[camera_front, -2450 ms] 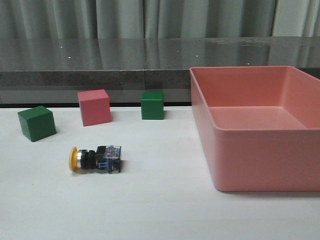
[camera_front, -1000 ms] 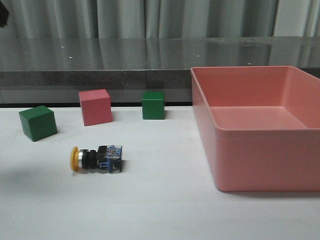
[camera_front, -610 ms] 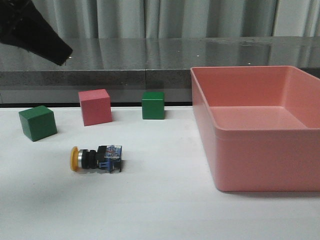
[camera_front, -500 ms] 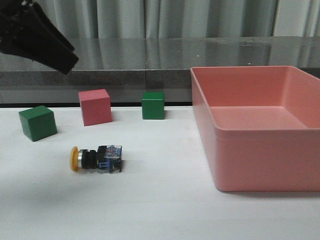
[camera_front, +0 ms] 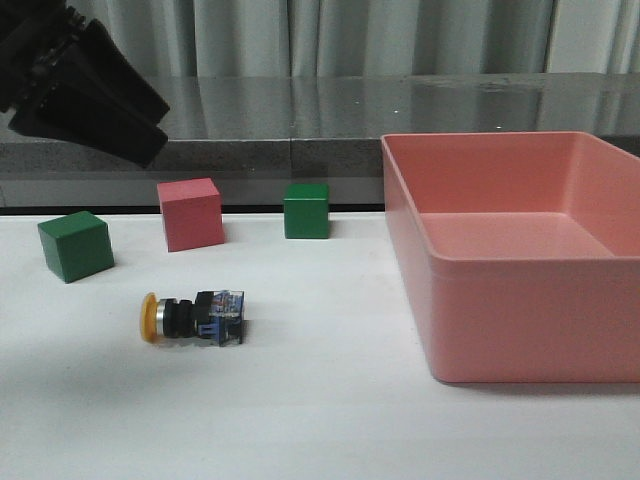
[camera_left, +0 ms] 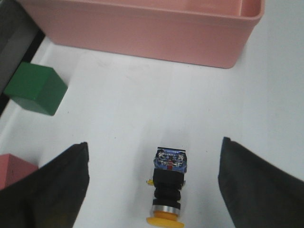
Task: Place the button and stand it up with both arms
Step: 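Lower the left gripper over the lying button and grasp its body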
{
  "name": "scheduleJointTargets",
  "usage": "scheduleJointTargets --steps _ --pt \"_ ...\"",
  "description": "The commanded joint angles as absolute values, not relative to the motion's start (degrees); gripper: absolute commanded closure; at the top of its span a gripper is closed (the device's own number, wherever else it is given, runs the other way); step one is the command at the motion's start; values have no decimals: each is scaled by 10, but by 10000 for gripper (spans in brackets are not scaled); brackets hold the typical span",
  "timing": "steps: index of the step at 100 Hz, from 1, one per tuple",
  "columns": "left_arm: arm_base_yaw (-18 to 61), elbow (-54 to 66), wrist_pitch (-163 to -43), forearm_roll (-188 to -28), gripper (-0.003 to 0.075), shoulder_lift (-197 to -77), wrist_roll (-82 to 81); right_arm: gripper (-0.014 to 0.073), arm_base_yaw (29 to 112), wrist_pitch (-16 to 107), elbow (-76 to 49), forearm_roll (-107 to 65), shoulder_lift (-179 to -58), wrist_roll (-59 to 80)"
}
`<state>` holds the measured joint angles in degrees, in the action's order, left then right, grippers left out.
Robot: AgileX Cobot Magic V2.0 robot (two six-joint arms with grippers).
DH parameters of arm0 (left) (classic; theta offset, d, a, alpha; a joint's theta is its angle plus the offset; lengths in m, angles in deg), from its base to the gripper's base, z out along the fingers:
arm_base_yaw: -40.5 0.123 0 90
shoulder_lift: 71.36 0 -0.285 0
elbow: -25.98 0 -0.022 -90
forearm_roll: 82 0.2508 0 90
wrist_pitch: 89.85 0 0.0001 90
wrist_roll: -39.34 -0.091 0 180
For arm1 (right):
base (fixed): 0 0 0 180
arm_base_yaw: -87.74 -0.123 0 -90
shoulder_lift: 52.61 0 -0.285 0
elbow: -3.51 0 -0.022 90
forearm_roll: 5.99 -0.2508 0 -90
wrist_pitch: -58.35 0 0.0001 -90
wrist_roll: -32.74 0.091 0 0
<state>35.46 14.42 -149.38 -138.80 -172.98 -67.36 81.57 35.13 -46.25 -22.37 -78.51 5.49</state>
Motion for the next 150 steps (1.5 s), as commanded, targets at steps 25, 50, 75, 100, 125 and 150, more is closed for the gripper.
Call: scheduleJointTargets --steps 25,50,75,100,125,150 --pt "409 159 -1632 -1490 176 -1817 -843 670 819 391 -447 -226 -789 55" --pt "413 159 -1627 -1494 176 -1851 -843 670 819 385 -447 -226 -789 55" --pt "413 159 -1607 -1448 201 -1878 -843 670 819 385 -447 -226 -789 55" --pt "410 159 -1607 -1451 312 -1914 -843 670 819 385 -447 -226 -789 55" --pt "410 159 -1590 -1471 315 -1951 -846 670 819 385 -447 -226 -789 55" --pt "410 159 -1586 -1489 315 -1974 -848 670 819 385 -447 -226 -789 55"
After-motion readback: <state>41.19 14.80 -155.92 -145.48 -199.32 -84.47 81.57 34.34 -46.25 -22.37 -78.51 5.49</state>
